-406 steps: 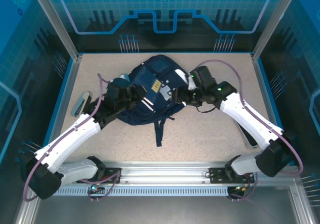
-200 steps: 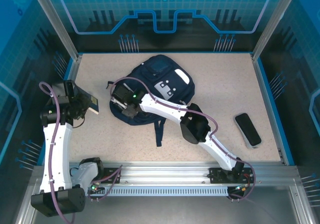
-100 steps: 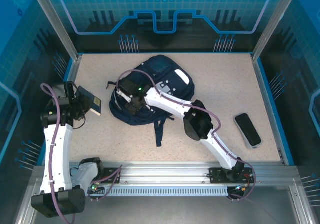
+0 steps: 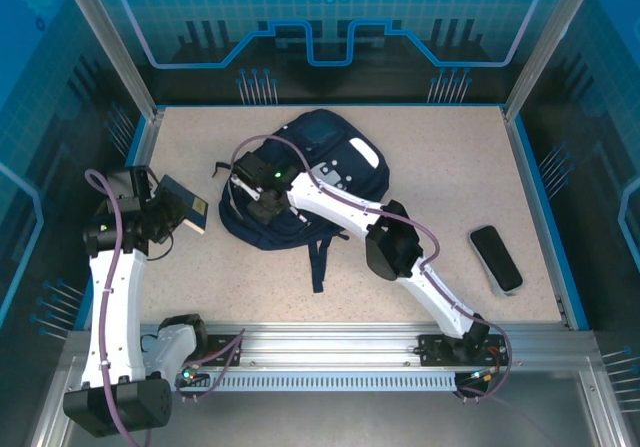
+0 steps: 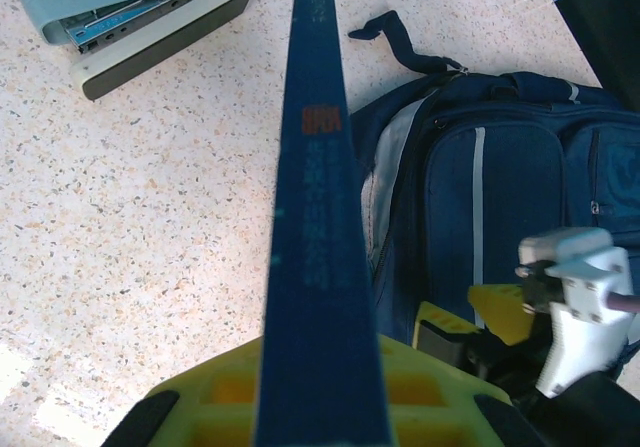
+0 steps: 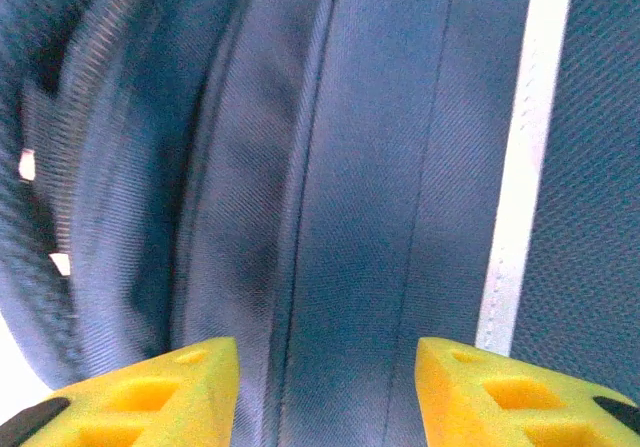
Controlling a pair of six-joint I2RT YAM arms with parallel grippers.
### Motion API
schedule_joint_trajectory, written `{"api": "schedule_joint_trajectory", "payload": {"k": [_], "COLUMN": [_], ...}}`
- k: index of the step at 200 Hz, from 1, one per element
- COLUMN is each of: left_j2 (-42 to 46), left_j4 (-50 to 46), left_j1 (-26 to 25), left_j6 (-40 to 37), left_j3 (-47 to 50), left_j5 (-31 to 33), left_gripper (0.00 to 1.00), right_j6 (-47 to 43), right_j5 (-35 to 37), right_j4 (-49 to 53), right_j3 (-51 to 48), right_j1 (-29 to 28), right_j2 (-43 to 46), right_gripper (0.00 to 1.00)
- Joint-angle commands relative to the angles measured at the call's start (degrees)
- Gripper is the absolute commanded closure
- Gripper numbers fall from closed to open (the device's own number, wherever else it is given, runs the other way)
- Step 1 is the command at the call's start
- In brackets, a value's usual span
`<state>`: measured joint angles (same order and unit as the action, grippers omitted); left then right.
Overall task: Pack the student bag
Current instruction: Open the book at the top-center of the table.
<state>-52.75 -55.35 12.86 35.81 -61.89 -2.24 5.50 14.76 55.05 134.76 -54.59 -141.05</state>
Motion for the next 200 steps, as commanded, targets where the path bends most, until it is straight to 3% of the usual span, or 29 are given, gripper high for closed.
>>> {"api": "schedule_joint_trajectory", "payload": {"k": [1, 25, 58, 88, 147, 200], "left_j2": [1.11, 1.42, 2.03, 3.06, 5.09, 5.45], "left_j4": [1.04, 1.08, 0.84, 0.46, 2.24, 16.18], "left_j1": [0.41, 0.41, 0.41, 0.41, 0.45, 0.19], "left_j6": [-1.28, -1.18, -0.92, -0.7, -0.53, 7.04], "left_j3": [0.71, 0.98, 1.07, 0.98, 1.45, 9.61], "left_j5": [-1.88, -2.34, -3.15, -4.45, -13.57, -32.02], "left_gripper": [0.9, 0.9, 0.91, 0.91, 0.91, 0.91], "right_j6": [-0.59, -0.42, 0.27, 2.42, 8.73, 8.9], "right_j5": [1.9, 4.09, 5.58, 7.83, 10.54, 4.23], "right_j4": [3.04, 3.45, 3.99, 3.1, 2.04, 1.45], "right_j3": [1.89, 2.0, 2.3, 2.25, 2.17, 2.7], "right_j1": [-0.43, -0.35, -0.3, -0.04, 3.46, 5.72], "right_j2": [-2.64, -3.52, -1.84, 3.58, 16.02, 19.9], "right_gripper": [0.5, 0.57, 0.84, 1.0, 1.0, 1.0]}}
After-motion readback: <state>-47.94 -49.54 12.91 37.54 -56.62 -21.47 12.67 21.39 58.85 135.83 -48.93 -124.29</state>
